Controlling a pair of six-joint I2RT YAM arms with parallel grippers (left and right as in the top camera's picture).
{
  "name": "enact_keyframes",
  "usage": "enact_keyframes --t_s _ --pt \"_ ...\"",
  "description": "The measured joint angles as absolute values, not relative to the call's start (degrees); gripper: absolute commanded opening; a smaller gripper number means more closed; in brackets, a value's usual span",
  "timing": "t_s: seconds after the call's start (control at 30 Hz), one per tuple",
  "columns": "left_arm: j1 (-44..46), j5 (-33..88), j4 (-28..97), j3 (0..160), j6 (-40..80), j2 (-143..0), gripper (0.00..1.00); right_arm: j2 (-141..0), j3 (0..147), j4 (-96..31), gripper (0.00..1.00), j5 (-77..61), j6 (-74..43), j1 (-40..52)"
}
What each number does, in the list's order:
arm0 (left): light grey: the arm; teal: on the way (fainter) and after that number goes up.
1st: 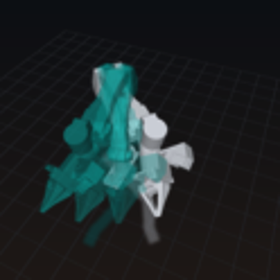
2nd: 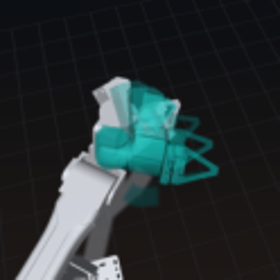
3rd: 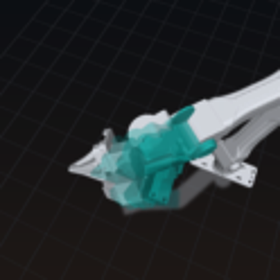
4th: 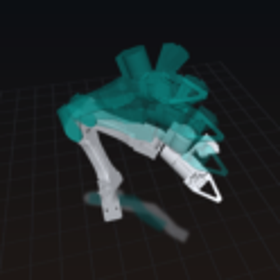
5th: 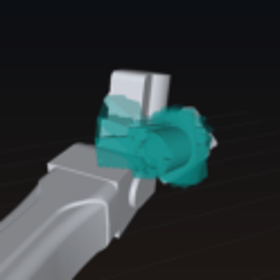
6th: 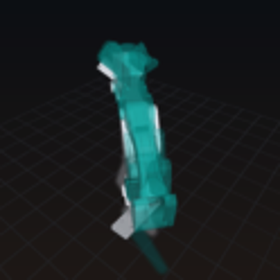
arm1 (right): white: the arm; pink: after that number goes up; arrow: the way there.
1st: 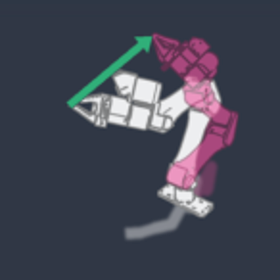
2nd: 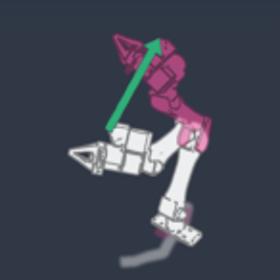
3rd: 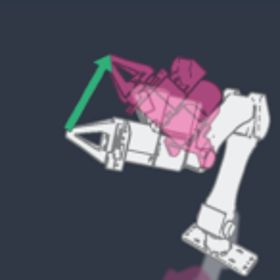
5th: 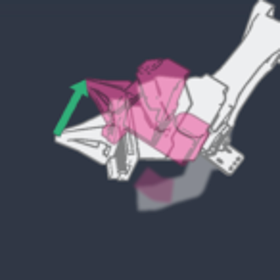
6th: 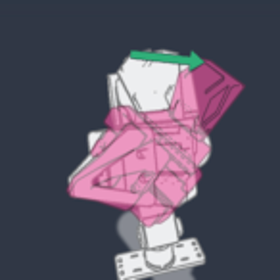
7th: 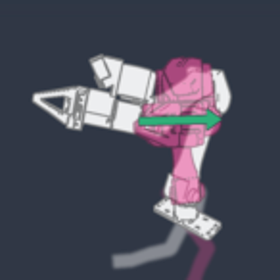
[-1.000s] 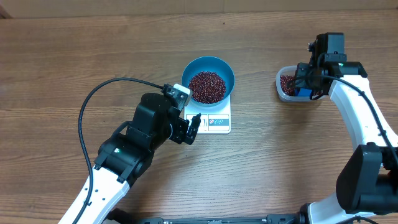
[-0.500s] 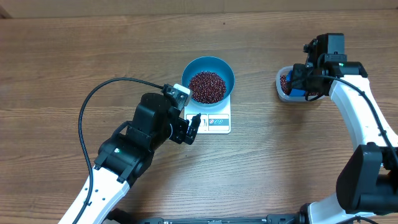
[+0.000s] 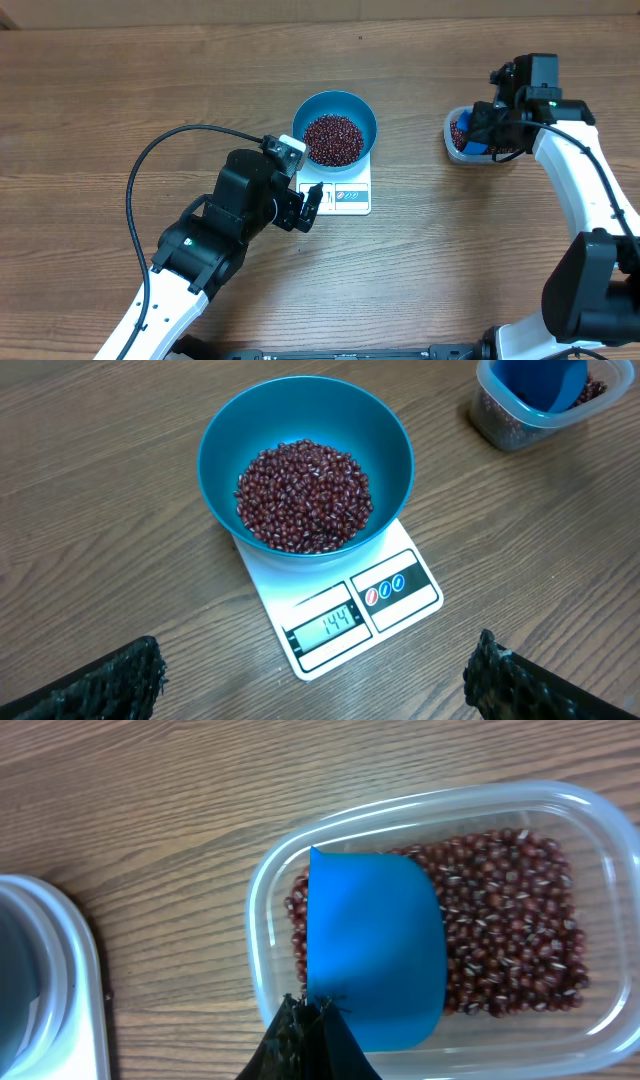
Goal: Scoop item into bowl and weigh 150g on scale
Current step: 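Push the blue cup into the beans and scoop with the right gripper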
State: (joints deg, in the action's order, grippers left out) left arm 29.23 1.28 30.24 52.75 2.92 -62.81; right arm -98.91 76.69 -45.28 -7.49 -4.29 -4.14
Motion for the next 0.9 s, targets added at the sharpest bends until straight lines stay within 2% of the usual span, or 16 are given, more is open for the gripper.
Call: enact_keyframes --t_s 0.9 --pt "29.2 1.3 30.2 52.8 2.9 -62.8 0.99 -98.9 76.7 -46.2 0.04 -16.6 -4.5 -12.5"
